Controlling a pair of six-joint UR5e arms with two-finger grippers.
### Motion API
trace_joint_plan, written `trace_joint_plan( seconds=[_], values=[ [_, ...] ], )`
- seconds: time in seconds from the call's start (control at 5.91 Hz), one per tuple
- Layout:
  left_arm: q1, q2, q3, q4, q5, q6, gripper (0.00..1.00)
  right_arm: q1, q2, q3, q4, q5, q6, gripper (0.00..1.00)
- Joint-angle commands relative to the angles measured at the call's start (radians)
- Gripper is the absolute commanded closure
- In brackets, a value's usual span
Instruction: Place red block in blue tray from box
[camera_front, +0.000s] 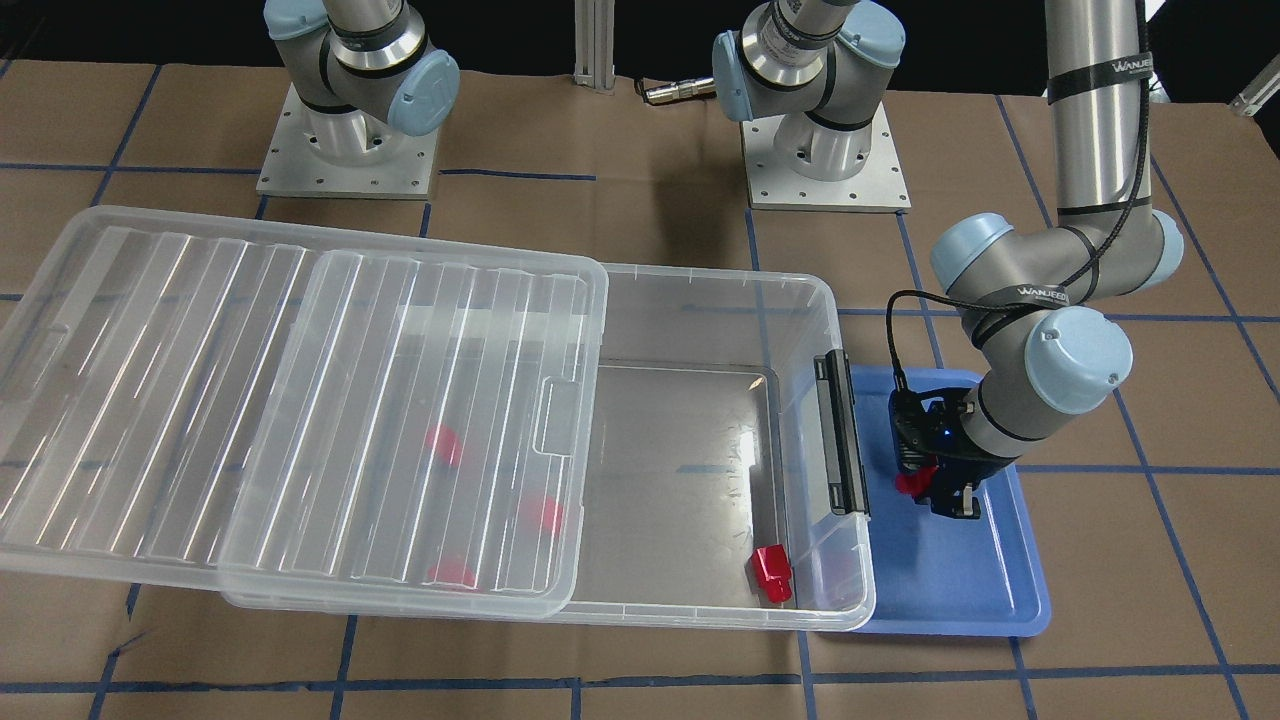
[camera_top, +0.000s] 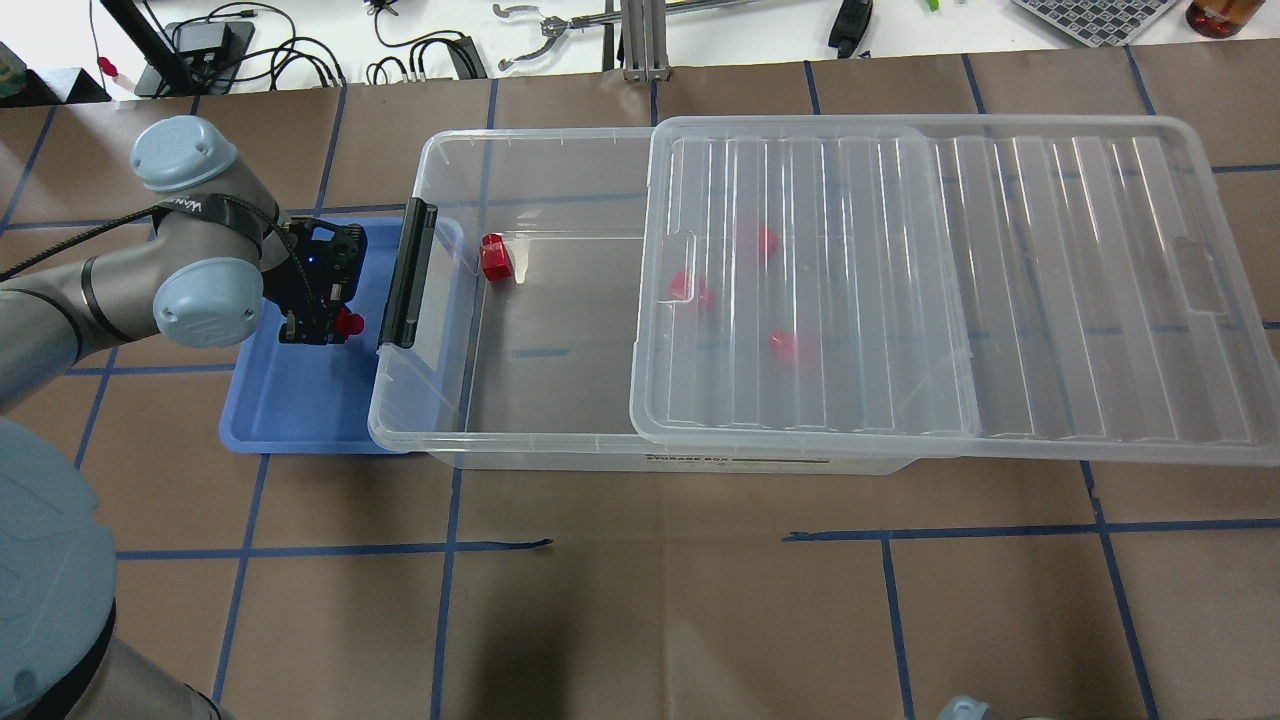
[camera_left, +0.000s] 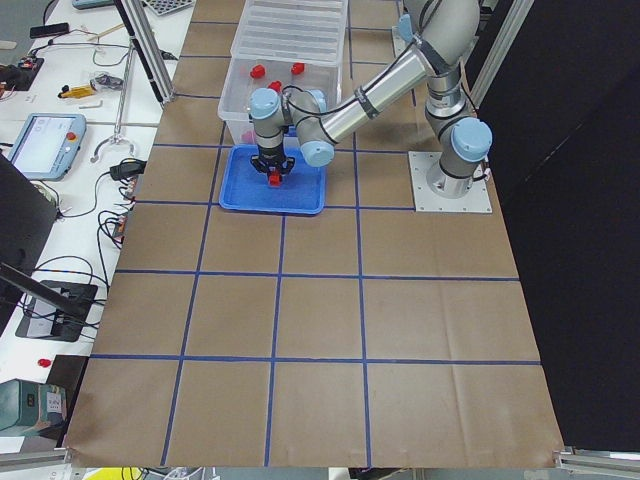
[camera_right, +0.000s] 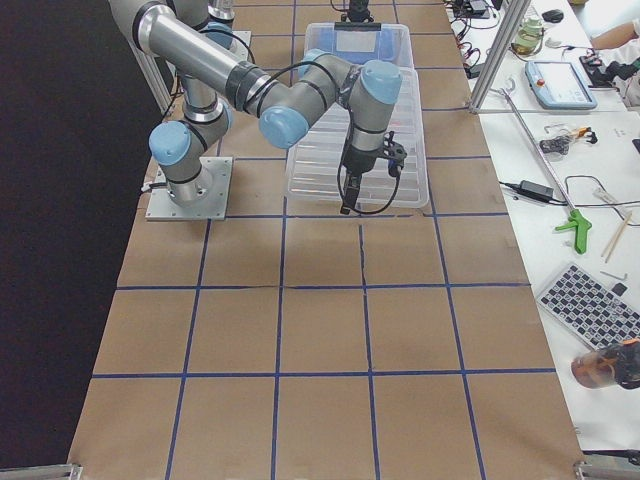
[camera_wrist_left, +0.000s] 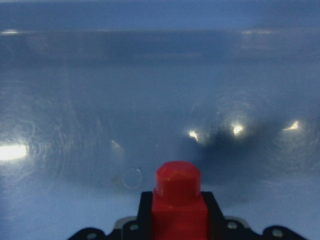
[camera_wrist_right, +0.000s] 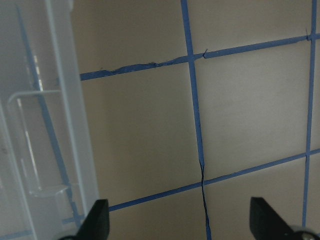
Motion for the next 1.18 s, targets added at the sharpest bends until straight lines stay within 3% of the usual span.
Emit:
trace_joint_plan(
  seconds=[0.0, 0.17, 0.51, 0.68, 1.01],
  values=[
    [0.000, 0.016, 0.010, -0.014, -0.001, -0.006, 0.02, -0.029, 0.002, 0.068, -0.057, -0.036, 0.005, 0.00],
    [-0.001, 0.024, 0.046, -0.061, -0.002, -0.034, 0.02, -0.054, 0.002, 0.087, -0.059, -0.027, 0.006, 0.00],
    [-0.018, 0.091, 0.240, -0.420, -0.005, -0.133, 0.02, -0.055, 0.002, 0.096, -0.061, -0.022, 0.011, 0.00],
    [-0.018, 0.104, 0.319, -0.589, -0.016, -0.263, 0.02, -0.055, 0.002, 0.096, -0.061, -0.010, 0.016, 0.00],
    [-0.099, 0.159, 0.460, -0.799, -0.004, -0.597, 0.02, -0.054, 0.002, 0.104, -0.059, 0.005, 0.026, 0.00]
  ],
)
